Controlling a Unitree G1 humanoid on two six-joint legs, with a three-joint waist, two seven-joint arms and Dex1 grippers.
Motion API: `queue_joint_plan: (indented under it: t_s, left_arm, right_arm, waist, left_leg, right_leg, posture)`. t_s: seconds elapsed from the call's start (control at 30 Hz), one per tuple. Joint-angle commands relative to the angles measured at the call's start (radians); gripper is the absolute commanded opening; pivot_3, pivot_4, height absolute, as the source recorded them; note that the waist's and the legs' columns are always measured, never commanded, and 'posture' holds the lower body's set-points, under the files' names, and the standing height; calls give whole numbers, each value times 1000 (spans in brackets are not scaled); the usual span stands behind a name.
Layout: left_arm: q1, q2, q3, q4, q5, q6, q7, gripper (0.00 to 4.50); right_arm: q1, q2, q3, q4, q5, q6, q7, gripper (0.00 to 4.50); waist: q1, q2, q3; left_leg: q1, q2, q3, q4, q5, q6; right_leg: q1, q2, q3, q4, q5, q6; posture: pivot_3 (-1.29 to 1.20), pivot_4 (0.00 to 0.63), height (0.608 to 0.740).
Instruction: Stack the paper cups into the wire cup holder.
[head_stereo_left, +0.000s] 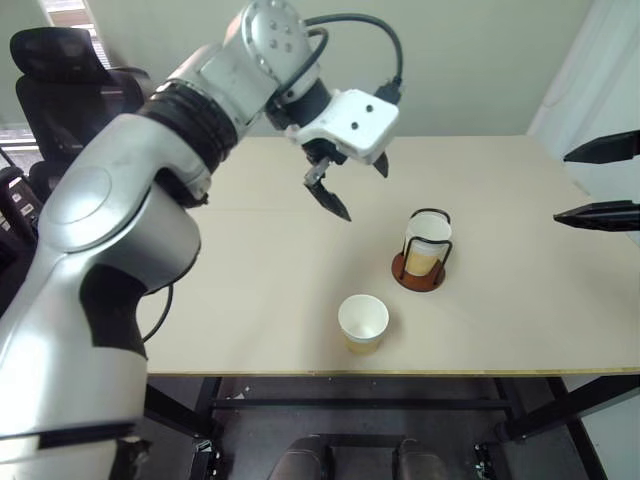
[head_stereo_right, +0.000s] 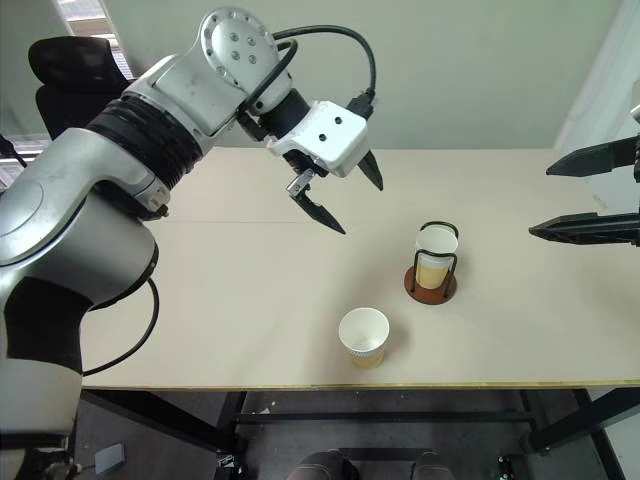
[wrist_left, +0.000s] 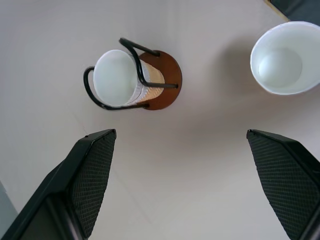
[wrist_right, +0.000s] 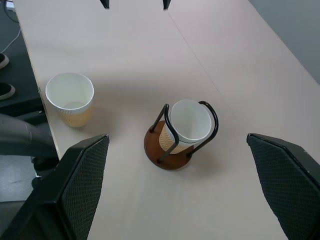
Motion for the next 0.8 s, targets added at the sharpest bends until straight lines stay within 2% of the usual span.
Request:
queue_joint_plan:
  t_s: [0.03, 0.13, 0.23, 0.47, 0.63, 0.8]
  left_arm:
    - [27, 29, 109, 18, -29, 55, -28, 4474]
    - [67, 54, 212, 27, -37, 119, -28, 4474]
    - [118, 111, 276, -20, -58, 213, -28, 4474]
    - [230, 253, 286, -145, -42, 297, -28, 4474]
    - [317, 380, 226, -266, -55, 318, -28, 4474]
    - [368, 447, 200, -340, -82, 332, -28, 4474]
  right_arm:
    - [7, -2, -61, -23, 15, -4, -21, 4500]
    - [23, 0, -70, -28, 16, -10, -32, 4500]
    - [38, 0, -71, -45, 24, 6, -48, 4500]
    - [94, 28, -73, -176, 102, 119, -107, 4500]
    - [108, 87, -61, -272, 165, 188, -177, 4500]
    - [56, 147, -22, -321, 208, 250, -252, 4500]
  waist:
    - [-1, 1, -1]
    - [-2, 0, -4]
    - [-5, 0, -7]
    - [-9, -2, -16]
    - [-11, -2, -18]
    - [-11, -6, -22]
  left_leg:
    - [0, 0, 1, 0, 0, 0]
    - [-1, -1, 2, -1, 1, 0]
    - [-2, 0, 2, -2, 1, -1]
    - [-2, -2, 1, -5, 5, -12]
    - [-3, -2, 1, -4, 3, -12]
    - [-6, -5, 0, -4, 3, -12]
  right_leg:
    - [0, -2, 0, 0, 0, 0]
    - [-2, 1, -2, 0, 0, 0]
    - [-3, -3, -1, -1, -1, 0]
    - [-4, 1, -3, 0, -6, -1]
    - [-7, 2, -2, 0, -7, -3]
    - [-9, 4, -4, 1, -8, -7]
  posture:
    - [0, 0, 740]
    - [0, 0, 740]
    - [0, 0, 740]
    - [0, 0, 740]
    - [0, 0, 740]
    - [0, 0, 740]
